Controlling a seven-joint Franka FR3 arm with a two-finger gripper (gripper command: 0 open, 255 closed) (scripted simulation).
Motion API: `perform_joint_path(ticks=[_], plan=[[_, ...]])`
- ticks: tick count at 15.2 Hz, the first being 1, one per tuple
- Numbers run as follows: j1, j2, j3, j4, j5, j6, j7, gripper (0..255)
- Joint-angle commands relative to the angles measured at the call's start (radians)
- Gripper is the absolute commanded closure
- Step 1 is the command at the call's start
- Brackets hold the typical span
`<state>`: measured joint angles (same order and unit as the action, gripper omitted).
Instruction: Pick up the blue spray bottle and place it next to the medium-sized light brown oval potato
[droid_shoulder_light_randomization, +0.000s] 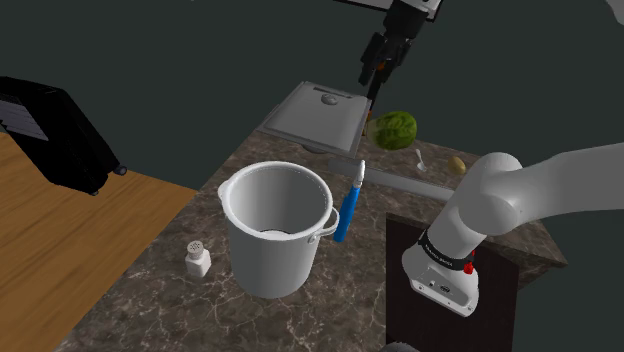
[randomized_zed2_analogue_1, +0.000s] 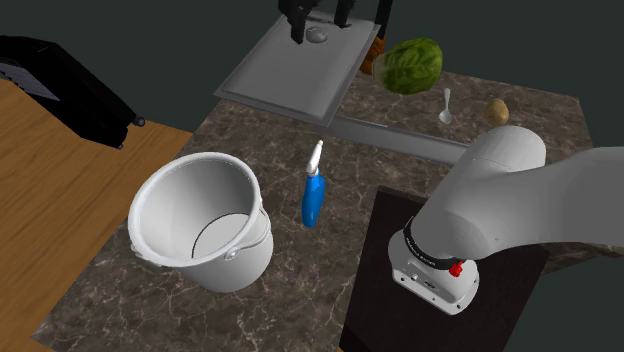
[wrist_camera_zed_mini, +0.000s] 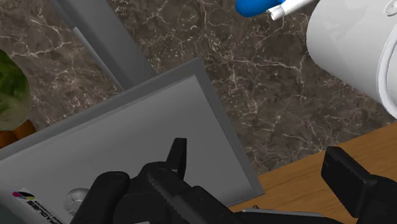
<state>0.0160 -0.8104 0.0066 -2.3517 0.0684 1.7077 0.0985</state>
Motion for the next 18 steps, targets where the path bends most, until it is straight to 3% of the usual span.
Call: perform_joint_path(ticks=[1,10,18], plan=[[0.000,0.000,0.000,0.000,0.000,0.000,0.000,0],[-0.096,0.089,0.034,-0.199,0.128,0.076,0.319,0],[-0.140,0.173,0.066,-0.390,0.301,0.188,0.580,0]])
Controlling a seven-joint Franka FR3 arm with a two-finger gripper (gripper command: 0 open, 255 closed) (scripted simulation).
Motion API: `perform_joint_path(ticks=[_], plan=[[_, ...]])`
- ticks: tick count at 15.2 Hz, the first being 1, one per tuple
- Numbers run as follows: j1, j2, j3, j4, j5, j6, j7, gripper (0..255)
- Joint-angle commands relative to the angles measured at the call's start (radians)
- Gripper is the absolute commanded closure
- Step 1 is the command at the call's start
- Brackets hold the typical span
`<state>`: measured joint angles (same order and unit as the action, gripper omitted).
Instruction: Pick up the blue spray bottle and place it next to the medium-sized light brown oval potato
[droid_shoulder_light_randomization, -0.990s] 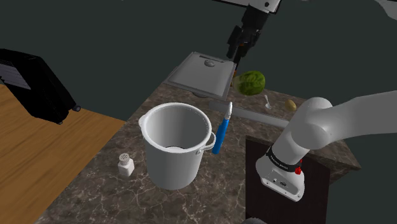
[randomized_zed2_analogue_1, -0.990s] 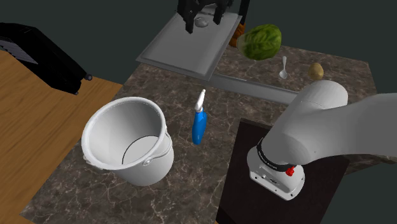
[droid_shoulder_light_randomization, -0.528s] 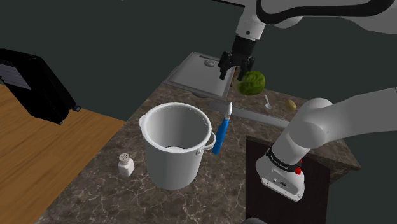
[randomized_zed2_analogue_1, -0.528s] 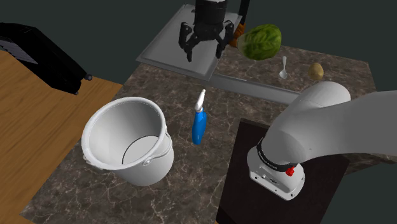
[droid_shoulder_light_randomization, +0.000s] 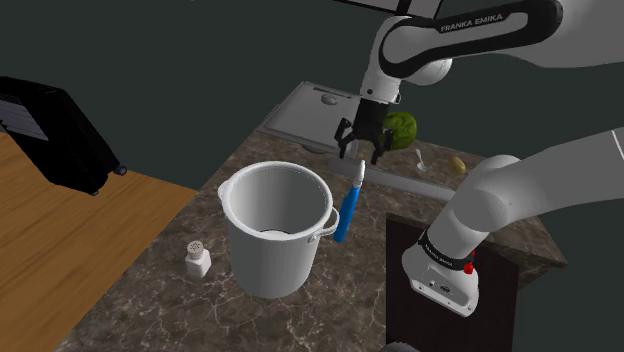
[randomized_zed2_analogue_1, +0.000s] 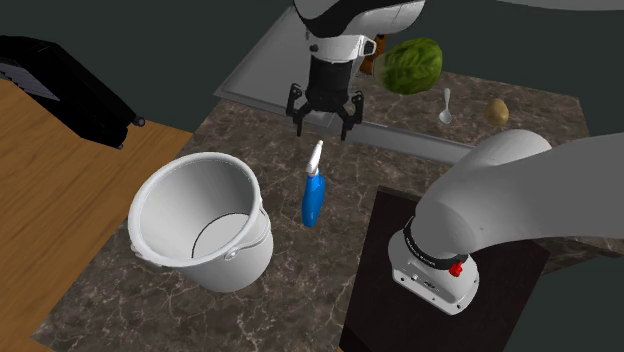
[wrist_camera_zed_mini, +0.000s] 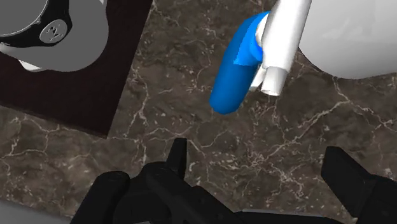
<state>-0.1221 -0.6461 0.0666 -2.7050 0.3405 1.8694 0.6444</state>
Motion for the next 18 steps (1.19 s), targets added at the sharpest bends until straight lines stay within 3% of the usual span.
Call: perform_joint_path(ticks=[1,5,13,18], plan=[[-0.003,0.021,0.011,-0.061,0.057,0.044,0.065,0],[0.003,0.069,0.028,-0.142,0.167,0.115,0.162,0],[0.047,0.126,0.063,-0.205,0.239,0.239,0.140,0],[0.047,0.126,0.063,-0.205,0.239,0.239,0.140,0]])
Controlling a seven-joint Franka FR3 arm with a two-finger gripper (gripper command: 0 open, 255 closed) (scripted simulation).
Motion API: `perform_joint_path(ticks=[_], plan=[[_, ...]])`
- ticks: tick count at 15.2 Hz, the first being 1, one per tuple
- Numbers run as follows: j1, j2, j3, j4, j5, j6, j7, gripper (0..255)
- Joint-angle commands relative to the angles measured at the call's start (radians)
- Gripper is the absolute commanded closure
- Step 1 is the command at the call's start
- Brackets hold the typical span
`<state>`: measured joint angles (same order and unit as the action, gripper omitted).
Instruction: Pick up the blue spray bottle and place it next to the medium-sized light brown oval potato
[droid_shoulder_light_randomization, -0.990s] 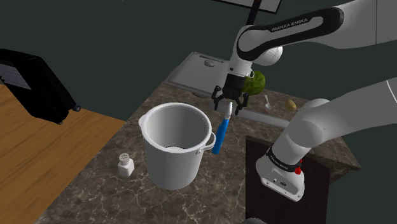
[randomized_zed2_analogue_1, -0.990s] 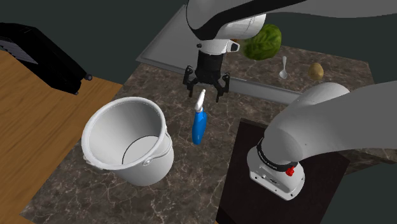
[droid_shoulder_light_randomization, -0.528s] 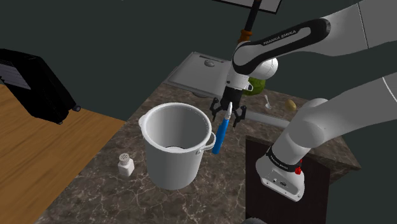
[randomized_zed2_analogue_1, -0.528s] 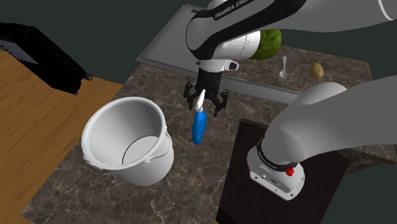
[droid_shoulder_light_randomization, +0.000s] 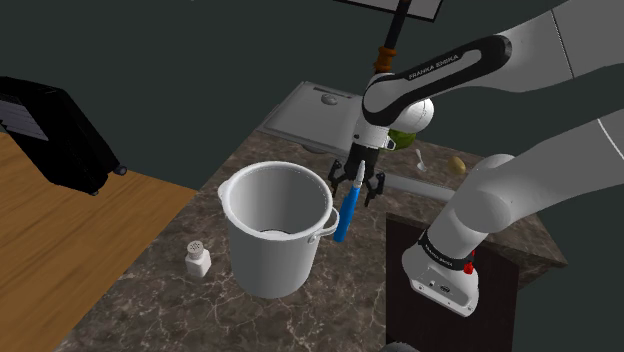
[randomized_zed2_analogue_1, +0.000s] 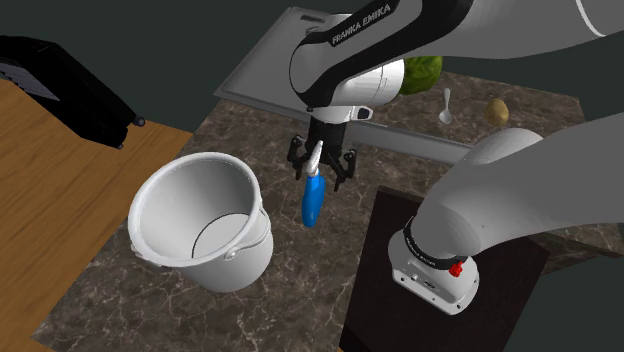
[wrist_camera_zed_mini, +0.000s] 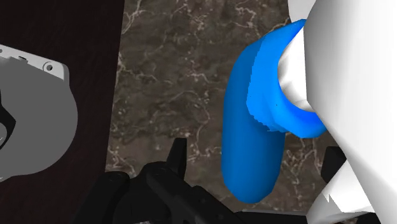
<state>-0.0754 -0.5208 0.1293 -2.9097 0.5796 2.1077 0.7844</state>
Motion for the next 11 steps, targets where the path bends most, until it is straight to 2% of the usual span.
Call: perform_joint_path(ticks=[1,2,3,11], plan=[[0.000,0.000,0.000,0.000,0.000,0.001,0.000,0],[0.000,0.000,0.000,0.000,0.000,0.000,0.000,0],[0.000,0.000,0.000,0.000,0.000,0.000,0.000,255],[0.000,0.000,0.000,0.000,0.000,0.000,0.000,255]])
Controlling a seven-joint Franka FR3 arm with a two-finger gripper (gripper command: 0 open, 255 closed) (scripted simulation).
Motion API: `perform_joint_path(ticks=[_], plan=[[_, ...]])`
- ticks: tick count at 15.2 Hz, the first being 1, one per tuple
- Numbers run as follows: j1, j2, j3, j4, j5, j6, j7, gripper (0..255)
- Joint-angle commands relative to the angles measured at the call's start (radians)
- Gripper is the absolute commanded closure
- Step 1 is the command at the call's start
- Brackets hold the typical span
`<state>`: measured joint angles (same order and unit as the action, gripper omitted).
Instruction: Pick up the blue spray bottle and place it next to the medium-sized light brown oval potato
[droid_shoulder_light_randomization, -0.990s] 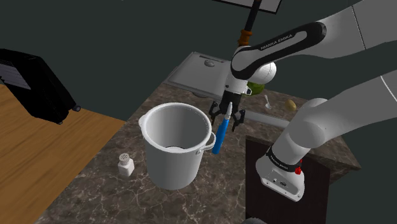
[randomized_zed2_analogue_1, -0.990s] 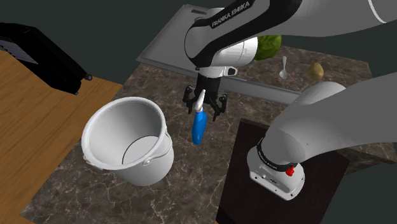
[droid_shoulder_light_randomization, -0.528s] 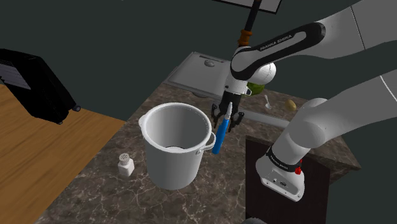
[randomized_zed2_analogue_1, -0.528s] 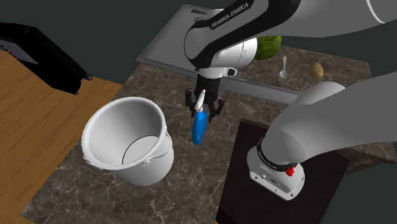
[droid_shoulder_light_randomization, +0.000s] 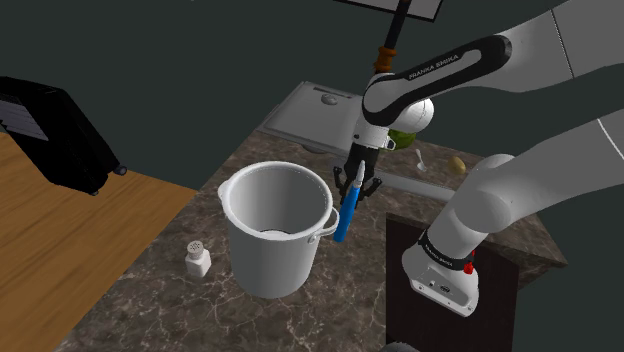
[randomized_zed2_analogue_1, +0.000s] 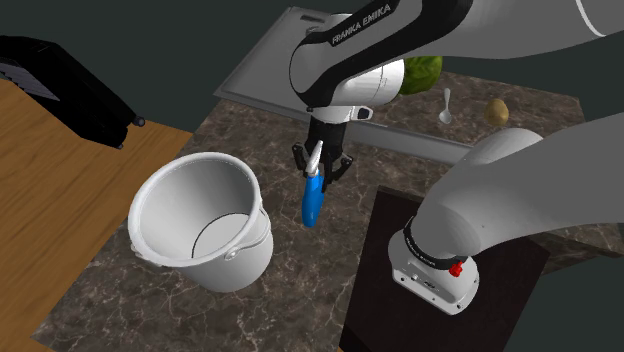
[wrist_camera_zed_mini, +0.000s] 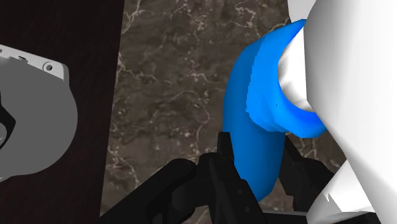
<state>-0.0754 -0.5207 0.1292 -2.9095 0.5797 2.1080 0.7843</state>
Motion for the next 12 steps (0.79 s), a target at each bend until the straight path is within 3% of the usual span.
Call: perform_joint_path(ticks=[1,12], plan=[[0.000,0.000,0.000,0.000,0.000,0.000,0.000,255],[-0.021,-0.135,-0.017,0.069,-0.062,-0.191,0.082,255]])
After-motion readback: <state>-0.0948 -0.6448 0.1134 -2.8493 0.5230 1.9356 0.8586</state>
